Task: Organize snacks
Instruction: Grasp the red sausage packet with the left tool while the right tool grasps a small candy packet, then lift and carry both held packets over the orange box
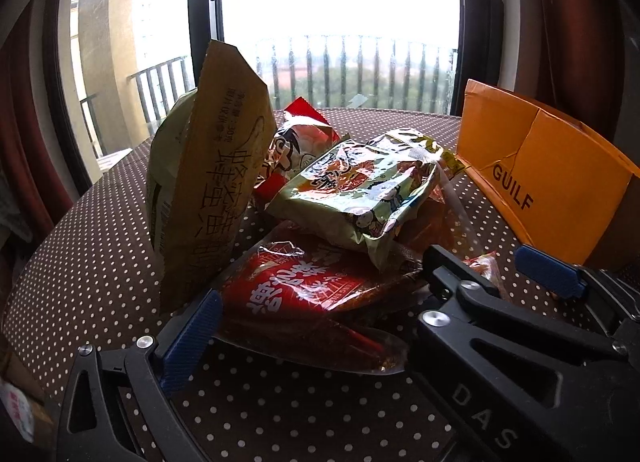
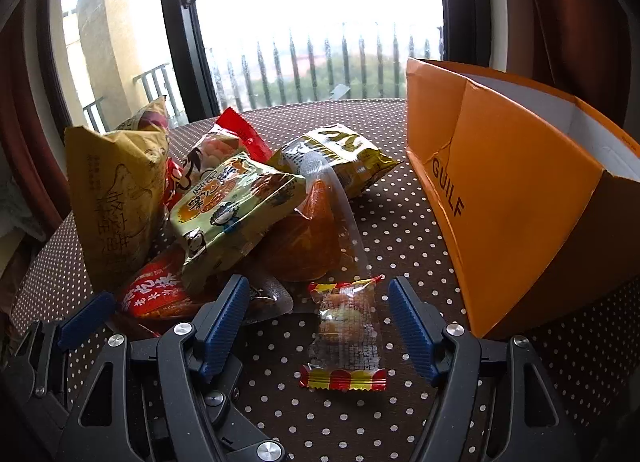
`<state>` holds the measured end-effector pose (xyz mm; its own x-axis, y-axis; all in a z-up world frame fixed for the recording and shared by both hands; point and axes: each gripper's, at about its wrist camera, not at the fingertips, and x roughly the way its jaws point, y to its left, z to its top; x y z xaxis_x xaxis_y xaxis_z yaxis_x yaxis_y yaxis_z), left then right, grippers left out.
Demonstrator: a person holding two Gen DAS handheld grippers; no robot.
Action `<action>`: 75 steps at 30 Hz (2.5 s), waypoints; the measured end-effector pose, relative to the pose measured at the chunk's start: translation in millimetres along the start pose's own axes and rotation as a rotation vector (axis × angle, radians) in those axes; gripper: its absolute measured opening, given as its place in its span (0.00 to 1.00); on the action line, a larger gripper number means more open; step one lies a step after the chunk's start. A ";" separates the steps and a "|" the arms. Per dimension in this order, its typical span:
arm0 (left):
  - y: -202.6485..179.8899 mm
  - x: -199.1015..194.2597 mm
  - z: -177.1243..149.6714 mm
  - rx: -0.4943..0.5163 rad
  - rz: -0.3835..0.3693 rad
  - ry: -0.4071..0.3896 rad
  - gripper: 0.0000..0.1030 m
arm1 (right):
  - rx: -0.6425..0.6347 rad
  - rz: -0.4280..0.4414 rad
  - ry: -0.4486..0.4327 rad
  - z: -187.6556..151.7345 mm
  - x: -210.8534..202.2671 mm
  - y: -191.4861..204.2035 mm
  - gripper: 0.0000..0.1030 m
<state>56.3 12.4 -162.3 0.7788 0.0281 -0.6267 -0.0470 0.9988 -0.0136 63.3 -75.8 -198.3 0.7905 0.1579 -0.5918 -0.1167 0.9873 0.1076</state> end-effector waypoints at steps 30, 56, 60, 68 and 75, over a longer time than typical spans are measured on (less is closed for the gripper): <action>-5.3 15.7 6.3 0.103 0.113 0.042 0.51 | 0.018 0.032 0.102 2.8 18.8 -7.4 0.35; -21.1 -86.7 50.2 0.016 -0.061 -0.088 0.43 | 0.011 0.084 -0.111 40.4 -71.3 -17.6 0.35; -27.5 -100.8 64.4 0.017 -0.074 -0.118 0.43 | 0.013 0.085 -0.150 51.1 -86.0 -21.3 0.35; -34.6 -117.9 94.5 0.019 -0.109 -0.159 0.43 | 0.003 0.074 -0.215 77.4 -102.5 -26.2 0.35; -44.3 -134.4 116.1 0.038 -0.122 -0.214 0.43 | 0.002 0.064 -0.271 95.7 -118.8 -29.7 0.36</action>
<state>26.4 -31.0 13.0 0.8924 -0.0893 -0.4424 0.0762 0.9960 -0.0474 30.5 -125.4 -54.8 0.9136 0.2096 -0.3485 -0.1705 0.9754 0.1397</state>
